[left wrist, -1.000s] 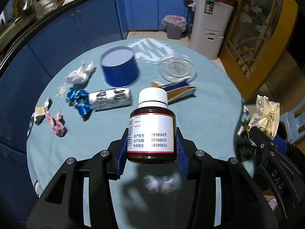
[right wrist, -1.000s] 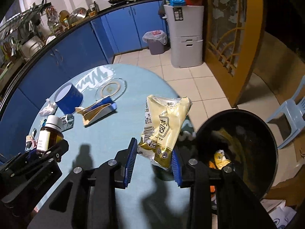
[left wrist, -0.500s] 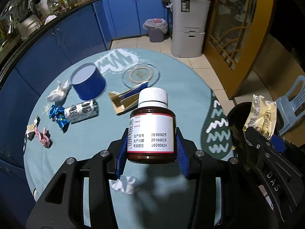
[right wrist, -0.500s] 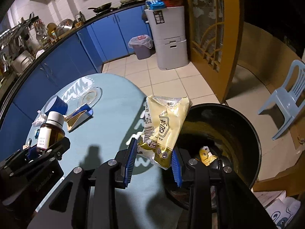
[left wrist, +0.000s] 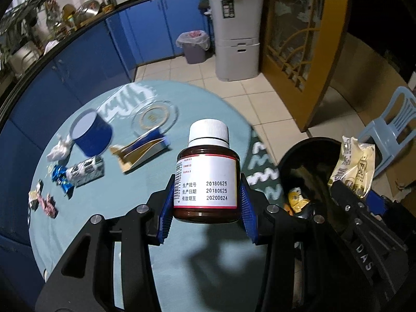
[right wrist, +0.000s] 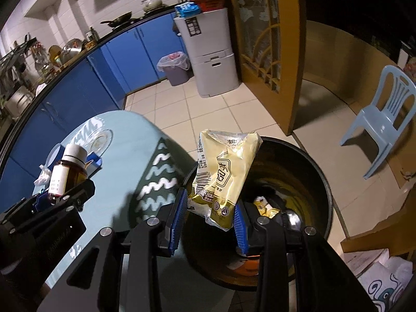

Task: Collect trash
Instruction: 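Lower the cream snack bag into the black bin and open the right tool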

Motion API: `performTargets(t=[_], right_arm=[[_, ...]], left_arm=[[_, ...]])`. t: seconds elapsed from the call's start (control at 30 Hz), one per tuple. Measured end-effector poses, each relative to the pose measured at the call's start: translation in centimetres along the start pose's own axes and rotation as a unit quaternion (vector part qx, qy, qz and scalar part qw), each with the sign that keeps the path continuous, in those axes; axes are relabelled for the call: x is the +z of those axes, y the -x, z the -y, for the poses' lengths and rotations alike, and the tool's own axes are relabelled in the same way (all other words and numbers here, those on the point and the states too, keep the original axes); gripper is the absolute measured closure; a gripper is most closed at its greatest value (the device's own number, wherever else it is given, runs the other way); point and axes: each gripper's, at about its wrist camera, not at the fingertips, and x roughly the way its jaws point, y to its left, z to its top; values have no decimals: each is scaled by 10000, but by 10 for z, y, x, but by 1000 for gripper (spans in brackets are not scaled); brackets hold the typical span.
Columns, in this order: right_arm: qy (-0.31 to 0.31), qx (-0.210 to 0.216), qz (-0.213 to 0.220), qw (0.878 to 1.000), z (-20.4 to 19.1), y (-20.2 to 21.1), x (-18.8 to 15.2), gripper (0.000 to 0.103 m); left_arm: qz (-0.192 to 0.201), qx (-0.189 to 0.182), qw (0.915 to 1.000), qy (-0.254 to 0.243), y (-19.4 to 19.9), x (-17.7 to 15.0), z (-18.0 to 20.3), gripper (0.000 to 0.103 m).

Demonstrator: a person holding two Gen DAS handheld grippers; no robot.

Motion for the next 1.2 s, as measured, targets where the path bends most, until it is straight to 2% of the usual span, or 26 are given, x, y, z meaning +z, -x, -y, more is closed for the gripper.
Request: performTargets(t=[0.37, 0.43, 0.5, 0.53, 0.6, 0.83, 1.2], right_arm=[[-330, -255, 42, 9991, 38, 3, 0, 70], [-359, -276, 44, 9990, 42, 3, 0, 70], [-383, -289, 40, 9988, 44, 3, 0, 70], [-393, -291, 36, 9988, 45, 2, 0, 70], [-406, -282, 22, 9988, 45, 0, 1, 70], [-347, -224, -42, 9991, 38, -7, 1, 70], [-329, -139, -175, 9992, 28, -16, 2, 70]], left_arm=[[203, -453, 9980, -384, 3, 17, 52, 54], [336, -442, 9974, -453, 7, 18, 59, 31], [553, -420, 9964, -487, 14, 18, 63, 21], [669, -401, 9956, -527, 18, 18, 65, 20], [745, -359, 9950, -568, 21, 17, 66, 20], [477, -301, 9976, -399, 10, 16, 51, 20], [349, -229, 9989, -192, 4, 13, 25, 20]])
